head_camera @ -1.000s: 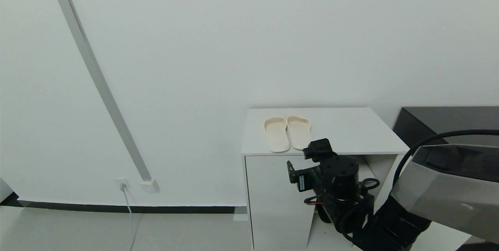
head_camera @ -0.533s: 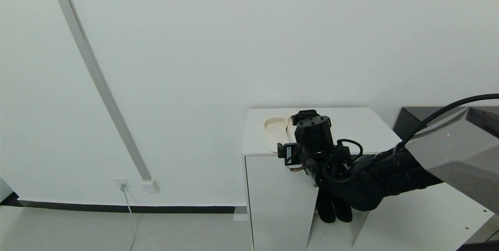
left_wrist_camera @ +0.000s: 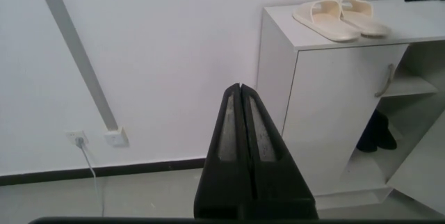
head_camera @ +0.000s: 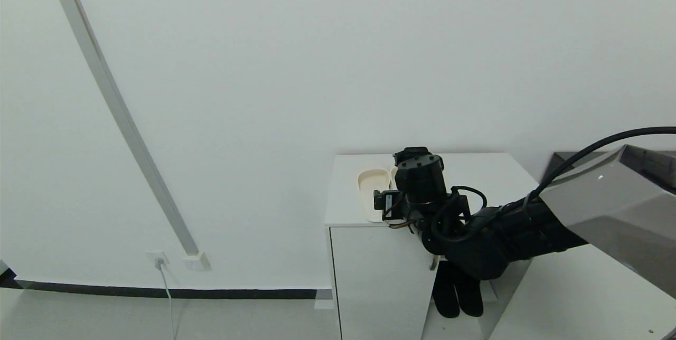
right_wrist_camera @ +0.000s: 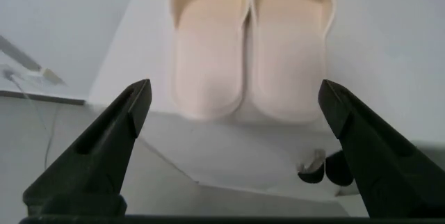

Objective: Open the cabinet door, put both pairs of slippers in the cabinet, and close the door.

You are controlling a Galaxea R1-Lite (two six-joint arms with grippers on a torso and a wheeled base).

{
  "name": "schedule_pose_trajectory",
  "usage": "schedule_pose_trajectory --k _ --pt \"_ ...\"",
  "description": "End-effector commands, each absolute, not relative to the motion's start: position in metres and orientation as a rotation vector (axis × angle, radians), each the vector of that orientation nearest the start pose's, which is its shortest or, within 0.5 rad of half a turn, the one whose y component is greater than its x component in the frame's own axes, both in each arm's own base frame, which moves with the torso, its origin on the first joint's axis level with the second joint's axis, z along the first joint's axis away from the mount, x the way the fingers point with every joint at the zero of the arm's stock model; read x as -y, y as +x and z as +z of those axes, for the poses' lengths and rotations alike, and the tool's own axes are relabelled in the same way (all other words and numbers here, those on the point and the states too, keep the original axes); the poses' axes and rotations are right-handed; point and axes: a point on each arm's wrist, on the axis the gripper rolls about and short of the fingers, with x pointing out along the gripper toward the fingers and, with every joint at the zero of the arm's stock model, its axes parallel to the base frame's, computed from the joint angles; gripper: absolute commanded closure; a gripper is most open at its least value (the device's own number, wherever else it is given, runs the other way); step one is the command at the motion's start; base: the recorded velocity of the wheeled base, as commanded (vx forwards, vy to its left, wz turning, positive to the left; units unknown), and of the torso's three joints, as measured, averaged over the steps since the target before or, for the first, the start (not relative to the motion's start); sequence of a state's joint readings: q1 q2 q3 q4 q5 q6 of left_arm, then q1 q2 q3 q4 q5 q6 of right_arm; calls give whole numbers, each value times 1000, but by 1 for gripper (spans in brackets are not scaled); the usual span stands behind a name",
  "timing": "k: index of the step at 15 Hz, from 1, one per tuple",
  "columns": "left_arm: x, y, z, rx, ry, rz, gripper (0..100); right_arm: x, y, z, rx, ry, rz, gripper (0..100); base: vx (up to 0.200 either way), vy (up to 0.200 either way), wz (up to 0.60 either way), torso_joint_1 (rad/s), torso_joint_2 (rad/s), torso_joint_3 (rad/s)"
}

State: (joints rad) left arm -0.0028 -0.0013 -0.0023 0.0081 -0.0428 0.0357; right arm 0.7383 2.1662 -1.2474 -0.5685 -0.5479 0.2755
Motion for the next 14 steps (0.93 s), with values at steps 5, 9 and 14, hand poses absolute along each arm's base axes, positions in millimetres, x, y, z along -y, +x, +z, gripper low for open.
schedule_pose_trajectory --k 5,9,14 --pt "1 -23 75 -4 37 -46 100 -286 331 86 -364 39 136 0 200 0 0 5 3 1" --pt "1 -23 75 -4 35 -46 100 -283 345 67 -344 44 117 0 0 0 0 0 0 0" --pt "1 -23 75 -4 35 -46 100 -283 365 48 -326 29 102 0 0 0 0 0 0 0"
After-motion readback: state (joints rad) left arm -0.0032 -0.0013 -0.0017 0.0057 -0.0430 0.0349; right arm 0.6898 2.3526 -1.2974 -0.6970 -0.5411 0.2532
